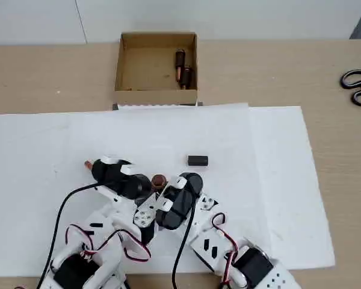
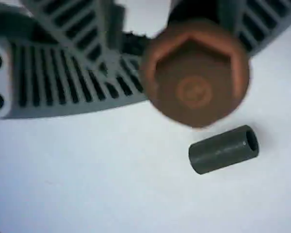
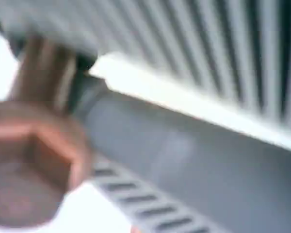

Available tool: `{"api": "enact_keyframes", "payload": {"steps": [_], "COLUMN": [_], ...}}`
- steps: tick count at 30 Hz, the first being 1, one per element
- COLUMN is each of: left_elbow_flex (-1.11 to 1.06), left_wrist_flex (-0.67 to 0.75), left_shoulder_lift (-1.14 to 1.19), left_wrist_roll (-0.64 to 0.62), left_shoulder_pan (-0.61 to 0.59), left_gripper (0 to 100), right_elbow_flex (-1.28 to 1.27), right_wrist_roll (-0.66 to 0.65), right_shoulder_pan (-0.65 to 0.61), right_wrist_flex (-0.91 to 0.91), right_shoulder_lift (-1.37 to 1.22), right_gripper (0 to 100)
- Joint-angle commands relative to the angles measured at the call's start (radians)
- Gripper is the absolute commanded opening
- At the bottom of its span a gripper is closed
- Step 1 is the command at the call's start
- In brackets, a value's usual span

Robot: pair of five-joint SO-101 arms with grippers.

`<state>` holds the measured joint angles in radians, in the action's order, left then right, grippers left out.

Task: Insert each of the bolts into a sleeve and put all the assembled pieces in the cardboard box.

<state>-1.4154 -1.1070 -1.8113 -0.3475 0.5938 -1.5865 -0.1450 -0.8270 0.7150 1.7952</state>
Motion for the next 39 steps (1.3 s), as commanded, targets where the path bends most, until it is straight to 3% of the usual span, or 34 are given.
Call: {"api": "enact_keyframes", "payload": {"steps": [1,14,19,23,30,33,39], "left_elbow_flex": [0.03,0.275,0.358,0.355,0.099,-0.025,-0.2], "left_wrist_flex": [-0.025,-0.092,-0.089,-0.092,-0.011,0.095,0.256], "left_shoulder_lift": [0.008,0.009,0.006,0.009,0.005,0.005,0.005], "left_wrist_roll": [0.008,0.086,0.087,0.106,0.301,0.327,0.334], "left_shoulder_pan": [-0.025,-0.146,-0.17,-0.267,-0.551,-0.628,-0.641], "left_gripper": [20,19,1,0,1,1,1], "right_elbow_flex": [0.06,0.06,0.06,0.094,0.229,0.318,0.574], "right_wrist_roll": [-0.015,-0.014,-0.011,0.107,0.33,0.356,0.358], "right_shoulder_pan": [-0.007,-0.005,0.082,0.217,0.496,0.515,0.518], "right_wrist_flex": [-0.031,-0.027,-0.024,-0.016,0.217,0.222,0.22], "right_shoulder_lift": [0.016,0.016,0.016,0.005,0.002,-0.041,-0.38], "right_gripper": [0.3,0.3,0.3,0.3,0.3,0.3,0.3]}}
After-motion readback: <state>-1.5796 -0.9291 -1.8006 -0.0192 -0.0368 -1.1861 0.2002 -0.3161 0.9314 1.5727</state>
